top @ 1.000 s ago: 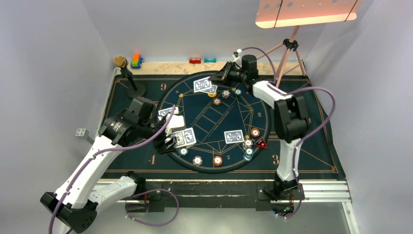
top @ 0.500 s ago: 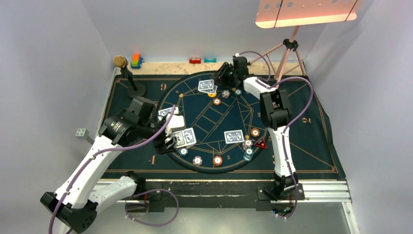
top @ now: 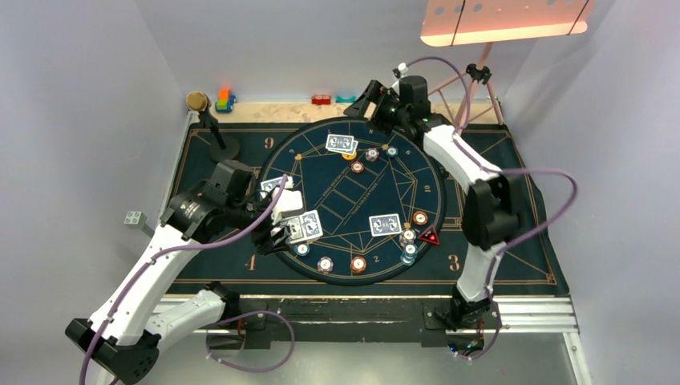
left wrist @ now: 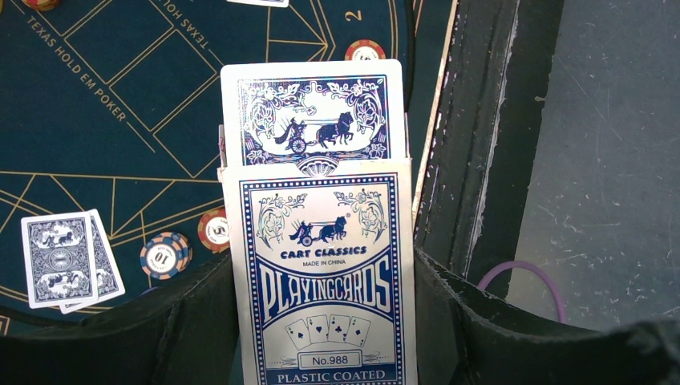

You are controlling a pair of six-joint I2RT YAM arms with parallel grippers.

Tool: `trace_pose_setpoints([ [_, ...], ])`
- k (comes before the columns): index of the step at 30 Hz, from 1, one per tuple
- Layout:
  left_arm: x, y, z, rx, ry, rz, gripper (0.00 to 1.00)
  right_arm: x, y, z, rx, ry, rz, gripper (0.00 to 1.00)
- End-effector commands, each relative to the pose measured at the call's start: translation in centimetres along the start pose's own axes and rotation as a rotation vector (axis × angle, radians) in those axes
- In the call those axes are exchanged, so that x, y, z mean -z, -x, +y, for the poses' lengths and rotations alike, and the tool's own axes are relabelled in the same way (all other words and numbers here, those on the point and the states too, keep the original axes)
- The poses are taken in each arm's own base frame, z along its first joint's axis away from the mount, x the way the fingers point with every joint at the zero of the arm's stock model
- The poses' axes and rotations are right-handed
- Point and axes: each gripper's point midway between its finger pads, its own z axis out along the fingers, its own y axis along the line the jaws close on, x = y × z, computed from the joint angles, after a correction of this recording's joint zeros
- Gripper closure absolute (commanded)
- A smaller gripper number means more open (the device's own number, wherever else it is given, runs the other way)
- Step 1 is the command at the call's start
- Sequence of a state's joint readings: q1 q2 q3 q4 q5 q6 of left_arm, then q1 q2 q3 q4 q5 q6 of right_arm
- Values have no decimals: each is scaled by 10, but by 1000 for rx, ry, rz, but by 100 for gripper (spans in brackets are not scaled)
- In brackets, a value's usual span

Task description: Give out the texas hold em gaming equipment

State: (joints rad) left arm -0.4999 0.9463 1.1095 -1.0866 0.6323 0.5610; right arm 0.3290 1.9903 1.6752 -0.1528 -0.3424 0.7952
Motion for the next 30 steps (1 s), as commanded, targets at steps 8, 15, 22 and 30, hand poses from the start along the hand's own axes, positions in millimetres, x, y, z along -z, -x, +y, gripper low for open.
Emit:
trace_pose_setpoints([
  [8,6,15,-3,-33,-4,-58,100,139,-170,100,170,415,281,6],
  [15,6,19,-1,-32,-2,-62,100,175,-222,125,200,538,394,4],
  [22,6,19,0,-30,-3,-63,100,188,-233,145,153,648,422,3],
  [30,6,21,1,-33,-3,-64,100,180,-269,152,152,653,525,2],
])
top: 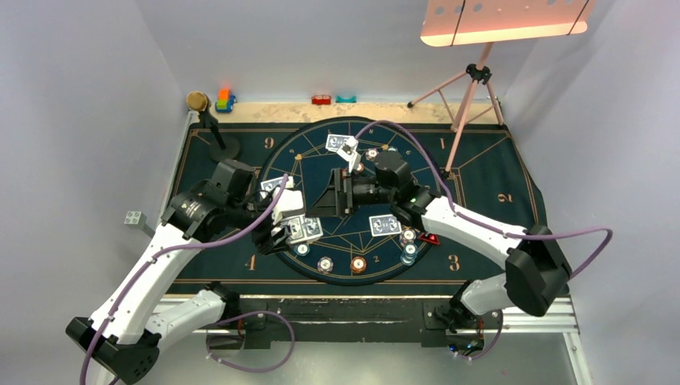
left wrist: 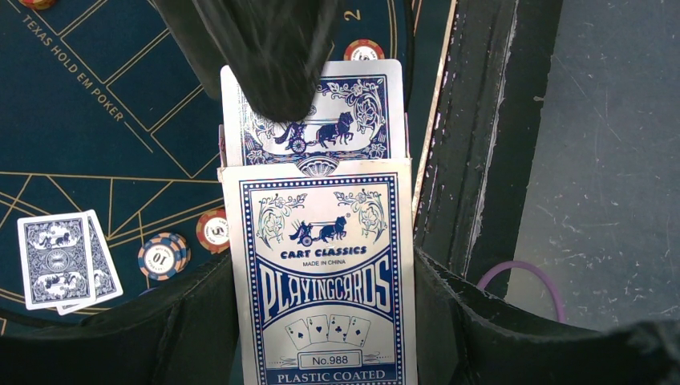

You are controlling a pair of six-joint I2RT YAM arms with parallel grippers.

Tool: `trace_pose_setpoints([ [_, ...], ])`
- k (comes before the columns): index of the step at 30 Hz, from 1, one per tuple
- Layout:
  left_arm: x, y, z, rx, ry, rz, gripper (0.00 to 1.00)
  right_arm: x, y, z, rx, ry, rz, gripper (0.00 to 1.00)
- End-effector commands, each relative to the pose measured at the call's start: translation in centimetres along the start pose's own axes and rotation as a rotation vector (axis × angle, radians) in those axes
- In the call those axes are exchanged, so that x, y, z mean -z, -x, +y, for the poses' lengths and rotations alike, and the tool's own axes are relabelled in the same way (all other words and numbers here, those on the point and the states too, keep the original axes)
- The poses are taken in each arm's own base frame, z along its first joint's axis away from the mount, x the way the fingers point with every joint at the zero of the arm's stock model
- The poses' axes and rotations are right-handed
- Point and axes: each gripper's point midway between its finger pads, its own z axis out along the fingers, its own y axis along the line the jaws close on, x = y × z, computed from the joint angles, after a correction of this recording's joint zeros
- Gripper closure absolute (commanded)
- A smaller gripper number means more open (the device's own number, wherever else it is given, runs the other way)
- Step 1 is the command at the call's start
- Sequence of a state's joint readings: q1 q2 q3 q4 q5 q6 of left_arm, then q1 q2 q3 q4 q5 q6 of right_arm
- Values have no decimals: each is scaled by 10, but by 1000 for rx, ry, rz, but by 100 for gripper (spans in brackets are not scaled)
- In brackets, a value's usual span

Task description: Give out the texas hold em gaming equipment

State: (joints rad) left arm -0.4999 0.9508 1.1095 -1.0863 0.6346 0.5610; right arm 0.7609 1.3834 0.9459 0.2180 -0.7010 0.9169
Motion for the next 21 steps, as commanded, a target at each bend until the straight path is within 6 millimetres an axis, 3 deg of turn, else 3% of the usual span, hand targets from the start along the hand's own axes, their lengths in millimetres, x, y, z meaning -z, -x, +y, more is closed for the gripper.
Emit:
trace_pose_setpoints([
  [1,7,21,1,-36,2,-66,100,-15,-12,11,5,55,51,2],
  [5,7,22,0,-37,0,-68,100,-20,-19,10,-8,59,67,2],
  [9,8,22,0,-38,0,-67,100,-18,-22,9,-15,61,65,14],
  [14,9,23,0,-38,1,-70,100,-17,-28,2,-45,40,91,35],
  [21,10,25,-2,-40,-6,-77,100,-9,-32,-4,-60,11,85,46],
])
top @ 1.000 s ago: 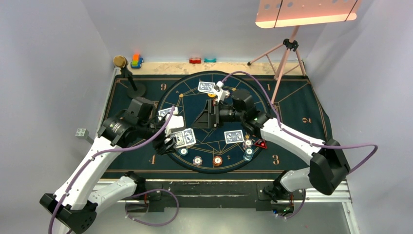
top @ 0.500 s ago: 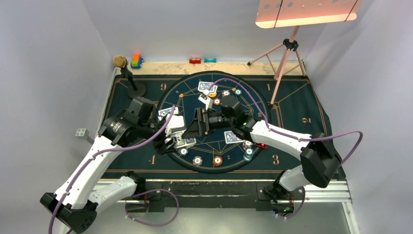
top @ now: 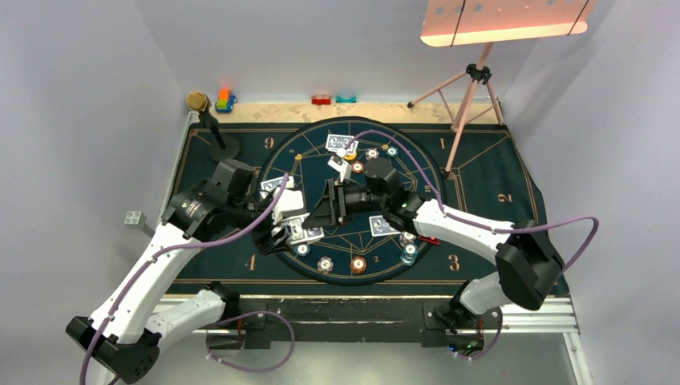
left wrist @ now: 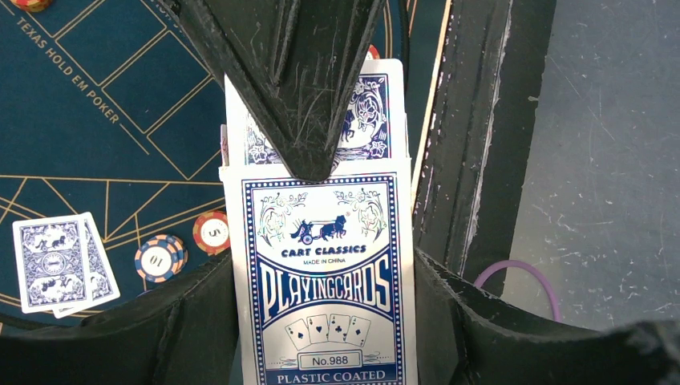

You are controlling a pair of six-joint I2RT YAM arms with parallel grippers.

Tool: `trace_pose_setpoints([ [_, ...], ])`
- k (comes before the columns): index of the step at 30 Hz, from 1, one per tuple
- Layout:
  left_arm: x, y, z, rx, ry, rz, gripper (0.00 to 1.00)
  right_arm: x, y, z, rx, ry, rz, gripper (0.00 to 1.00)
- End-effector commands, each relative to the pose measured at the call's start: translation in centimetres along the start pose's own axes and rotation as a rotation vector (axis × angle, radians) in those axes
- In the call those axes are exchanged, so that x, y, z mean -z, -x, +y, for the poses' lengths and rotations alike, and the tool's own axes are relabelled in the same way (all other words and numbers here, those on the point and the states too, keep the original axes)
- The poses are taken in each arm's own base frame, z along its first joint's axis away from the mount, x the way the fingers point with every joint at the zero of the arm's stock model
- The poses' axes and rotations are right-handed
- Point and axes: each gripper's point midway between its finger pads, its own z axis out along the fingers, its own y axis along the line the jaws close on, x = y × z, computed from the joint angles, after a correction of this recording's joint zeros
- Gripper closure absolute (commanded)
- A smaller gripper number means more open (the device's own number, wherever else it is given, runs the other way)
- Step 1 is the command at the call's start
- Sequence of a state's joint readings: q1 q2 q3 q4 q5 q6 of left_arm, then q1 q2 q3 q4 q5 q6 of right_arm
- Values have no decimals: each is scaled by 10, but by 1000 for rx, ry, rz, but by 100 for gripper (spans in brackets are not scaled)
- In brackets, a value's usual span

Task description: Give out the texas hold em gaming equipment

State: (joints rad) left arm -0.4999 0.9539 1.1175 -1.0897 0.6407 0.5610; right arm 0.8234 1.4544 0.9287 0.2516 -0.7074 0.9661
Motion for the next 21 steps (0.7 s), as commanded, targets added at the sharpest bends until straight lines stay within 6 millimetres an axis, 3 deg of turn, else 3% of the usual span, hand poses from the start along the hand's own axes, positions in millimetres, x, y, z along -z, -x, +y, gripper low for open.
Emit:
trace_pose_setpoints([
  [1,9,24,-1,-39,-3,-73,100,13,-3,5,12,10,-3,46],
  [12,10,24,-2,-39,-5,-75,100,27,0,-3,9,-17,-36,52],
  [21,9,24,-3,-39,-9,-75,100,52,11,-9,23,-63,-83,59],
])
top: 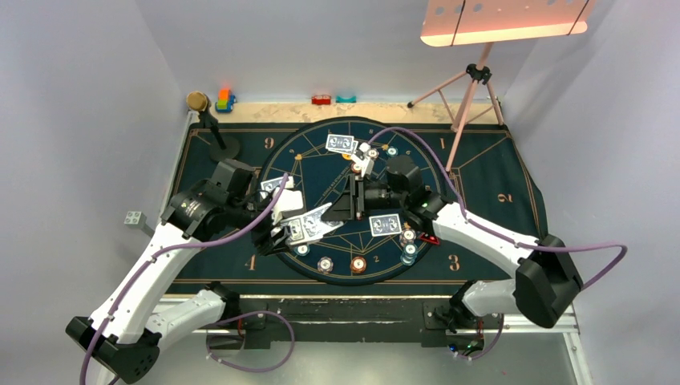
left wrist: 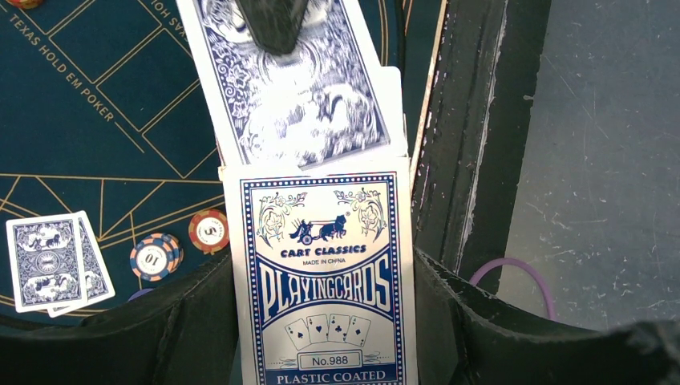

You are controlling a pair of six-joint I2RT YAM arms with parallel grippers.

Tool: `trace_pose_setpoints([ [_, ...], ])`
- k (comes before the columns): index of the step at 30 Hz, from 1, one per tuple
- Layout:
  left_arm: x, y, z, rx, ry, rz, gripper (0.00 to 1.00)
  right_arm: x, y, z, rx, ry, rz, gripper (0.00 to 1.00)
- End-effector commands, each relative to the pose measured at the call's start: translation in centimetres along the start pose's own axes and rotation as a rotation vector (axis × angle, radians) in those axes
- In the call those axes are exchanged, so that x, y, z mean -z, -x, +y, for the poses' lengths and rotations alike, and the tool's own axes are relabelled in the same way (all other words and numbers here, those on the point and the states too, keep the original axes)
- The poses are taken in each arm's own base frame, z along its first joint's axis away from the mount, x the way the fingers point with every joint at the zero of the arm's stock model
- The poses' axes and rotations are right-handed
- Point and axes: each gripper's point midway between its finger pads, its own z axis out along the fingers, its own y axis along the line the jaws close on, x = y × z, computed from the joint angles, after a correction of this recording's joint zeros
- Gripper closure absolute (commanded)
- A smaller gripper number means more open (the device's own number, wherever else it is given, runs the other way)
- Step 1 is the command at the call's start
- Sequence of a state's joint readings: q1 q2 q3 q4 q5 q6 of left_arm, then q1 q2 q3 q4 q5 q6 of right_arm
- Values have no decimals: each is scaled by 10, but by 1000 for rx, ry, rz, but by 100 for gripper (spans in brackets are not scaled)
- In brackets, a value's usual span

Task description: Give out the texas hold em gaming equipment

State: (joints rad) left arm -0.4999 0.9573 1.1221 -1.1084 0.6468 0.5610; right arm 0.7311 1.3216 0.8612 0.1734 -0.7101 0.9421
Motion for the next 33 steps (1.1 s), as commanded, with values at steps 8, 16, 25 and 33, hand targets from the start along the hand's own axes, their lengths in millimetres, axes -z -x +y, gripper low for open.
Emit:
trace_pose_setpoints([
  [8,9,24,0,-50,6,-81,100,31,11,-2,46,-44,-46,82],
  [16,9,23,0,-52,7,-78,100,65,28,-16,60,-150,-124,96],
  [25,9,24,-1,-52,6,-80,100,103,39,-108,-40,-414,-225,97],
  [33,11,23,-2,-53,6,-79,100,103,22,-208,-120,-682,-203,92],
])
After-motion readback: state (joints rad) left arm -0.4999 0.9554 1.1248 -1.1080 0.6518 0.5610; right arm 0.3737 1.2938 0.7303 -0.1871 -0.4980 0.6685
